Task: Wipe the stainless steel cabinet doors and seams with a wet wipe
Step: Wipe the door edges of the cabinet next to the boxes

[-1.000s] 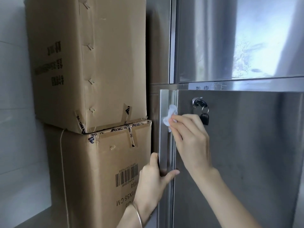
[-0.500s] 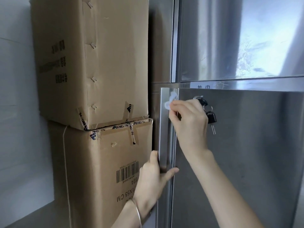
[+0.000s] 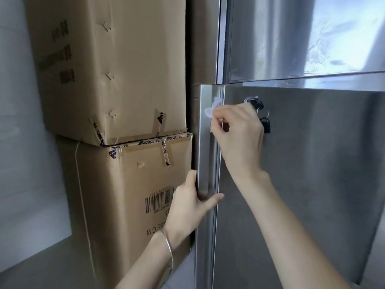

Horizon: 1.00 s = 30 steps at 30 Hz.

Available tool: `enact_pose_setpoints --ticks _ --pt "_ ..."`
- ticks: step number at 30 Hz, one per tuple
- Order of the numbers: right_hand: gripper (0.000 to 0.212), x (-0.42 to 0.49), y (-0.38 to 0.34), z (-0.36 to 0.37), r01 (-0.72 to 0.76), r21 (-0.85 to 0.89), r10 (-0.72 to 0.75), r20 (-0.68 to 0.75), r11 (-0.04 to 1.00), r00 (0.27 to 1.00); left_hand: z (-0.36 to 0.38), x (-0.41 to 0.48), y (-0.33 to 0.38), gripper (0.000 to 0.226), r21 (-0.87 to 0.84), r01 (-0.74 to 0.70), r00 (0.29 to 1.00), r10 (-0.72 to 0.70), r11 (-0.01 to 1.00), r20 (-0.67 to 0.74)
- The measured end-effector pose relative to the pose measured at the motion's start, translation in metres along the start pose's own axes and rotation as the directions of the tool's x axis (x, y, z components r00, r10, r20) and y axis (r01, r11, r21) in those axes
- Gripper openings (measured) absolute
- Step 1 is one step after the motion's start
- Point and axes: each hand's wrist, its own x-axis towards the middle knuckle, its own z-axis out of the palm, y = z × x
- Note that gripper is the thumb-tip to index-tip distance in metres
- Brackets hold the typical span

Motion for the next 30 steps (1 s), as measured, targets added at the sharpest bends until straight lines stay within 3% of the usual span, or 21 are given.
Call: enact_pose_setpoints --ticks 4,9,12,15,17,19,22,24,27,30 --pt "0.012 -0.036 0.009 0.004 0.044 0.025 -0.046 0.065 0.999 0.997 0.002 -0.015 -0.02 0.045 0.034 0.037 0.992 -0.041 0.999 0.12" --pt "0.018 -0.121 0.028 0.0 0.15 0.022 -0.148 0.324 0.989 0.934 0.012 -0.004 -0.03 0.048 0.114 0.042 0.996 -0.051 0.993 0.077" --pt "0.019 -0.123 0.032 0.005 0.075 0.037 -0.084 0.426 0.996 0.901 0.016 0.002 -0.04 0.049 0.126 0.064 0.991 -0.078 0.99 0.105" --pt "0.02 -0.119 0.026 -0.002 -0.097 0.069 0.061 0.403 0.993 0.913 0.022 -0.007 -0.053 0.051 0.156 0.137 0.972 -0.163 0.978 0.168" --pt "0.016 -0.114 0.021 -0.016 -0.132 0.124 0.084 0.334 0.983 0.939 0.029 -0.015 -0.059 0.052 0.111 0.207 0.963 -0.222 0.972 0.153" --pt "0.011 -0.099 0.016 -0.028 -0.002 0.137 -0.031 0.237 0.991 0.971 0.034 -0.017 -0.061 0.06 0.11 0.257 0.953 -0.271 0.96 0.135" --pt "0.013 -0.073 0.019 -0.022 0.196 0.065 -0.205 0.189 0.979 0.96 0.031 -0.018 -0.061 0.049 0.101 0.265 0.941 -0.28 0.959 0.189" --pt "0.015 -0.069 0.024 -0.01 0.235 0.023 -0.232 0.268 0.972 0.935 0.026 -0.021 -0.062 0.046 0.119 0.252 0.93 -0.274 0.961 0.245" --pt "0.022 -0.08 0.038 0.002 0.252 0.098 -0.271 0.378 0.963 0.885 0.02 -0.03 -0.062 0.042 0.146 0.196 0.929 -0.231 0.97 0.288" --pt "0.03 -0.099 0.048 0.008 0.282 0.183 -0.33 0.345 0.942 0.879 0.019 -0.034 -0.058 0.043 0.145 0.184 0.94 -0.217 0.972 0.264"
